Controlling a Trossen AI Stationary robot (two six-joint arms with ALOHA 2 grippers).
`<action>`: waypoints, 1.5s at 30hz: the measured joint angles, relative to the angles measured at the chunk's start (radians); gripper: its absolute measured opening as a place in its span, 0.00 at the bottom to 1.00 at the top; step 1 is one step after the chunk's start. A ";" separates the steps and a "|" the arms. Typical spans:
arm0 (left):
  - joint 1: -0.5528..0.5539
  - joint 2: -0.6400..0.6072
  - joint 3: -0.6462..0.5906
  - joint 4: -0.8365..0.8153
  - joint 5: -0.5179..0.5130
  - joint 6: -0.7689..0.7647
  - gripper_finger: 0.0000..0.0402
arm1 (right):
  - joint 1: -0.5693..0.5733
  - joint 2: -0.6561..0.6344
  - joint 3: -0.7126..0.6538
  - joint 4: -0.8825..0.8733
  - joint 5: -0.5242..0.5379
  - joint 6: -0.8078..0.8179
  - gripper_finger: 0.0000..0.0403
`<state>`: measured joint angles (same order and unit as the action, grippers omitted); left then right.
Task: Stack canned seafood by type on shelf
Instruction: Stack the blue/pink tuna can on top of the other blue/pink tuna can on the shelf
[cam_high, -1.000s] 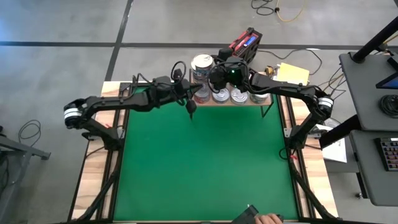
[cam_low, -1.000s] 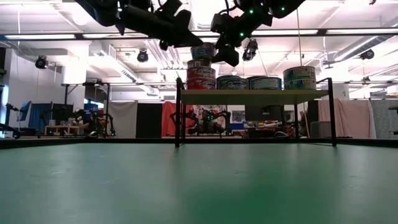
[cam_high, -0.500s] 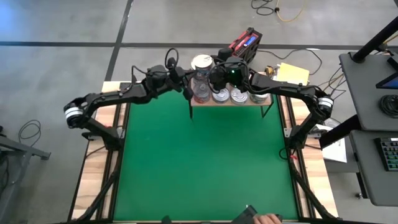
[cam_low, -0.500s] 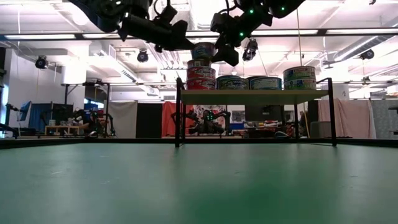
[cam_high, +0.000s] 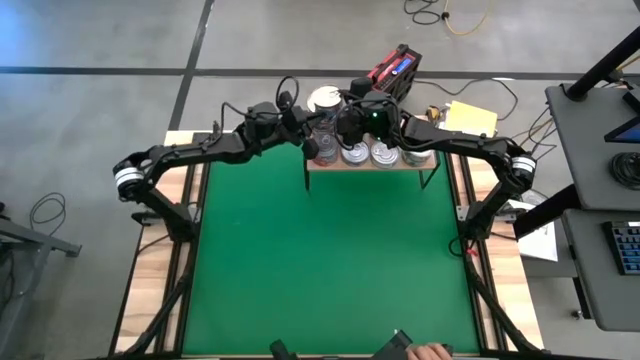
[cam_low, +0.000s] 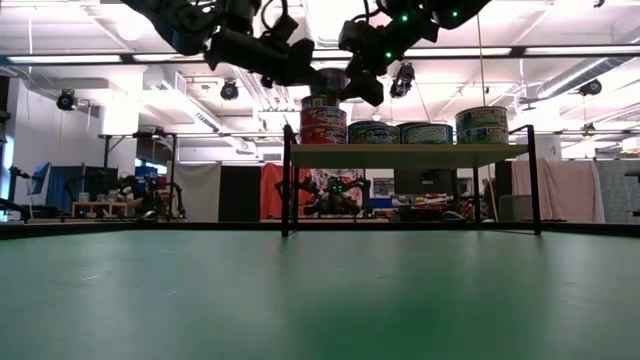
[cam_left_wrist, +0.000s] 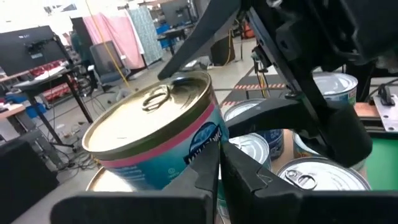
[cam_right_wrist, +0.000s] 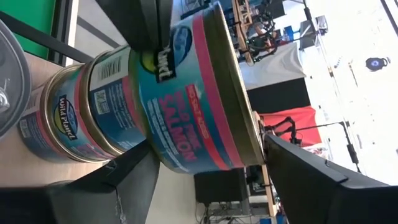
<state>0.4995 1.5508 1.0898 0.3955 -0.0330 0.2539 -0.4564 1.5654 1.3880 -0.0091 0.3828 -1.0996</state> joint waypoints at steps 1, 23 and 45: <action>0.000 0.009 0.014 -0.012 0.000 0.000 0.00 | 0.000 0.000 0.000 -0.001 0.001 0.000 0.68; -0.002 -0.003 0.061 -0.133 -0.103 -0.035 0.00 | 0.000 0.000 0.000 -0.001 -0.004 -0.011 0.68; -0.058 -0.133 0.059 -0.238 -0.099 -0.035 0.00 | 0.034 -0.002 0.000 -0.014 0.010 0.008 0.68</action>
<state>0.4413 1.4174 1.1492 0.1580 -0.1324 0.2184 -0.4224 1.5635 1.3880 -0.0231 0.3931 -1.0920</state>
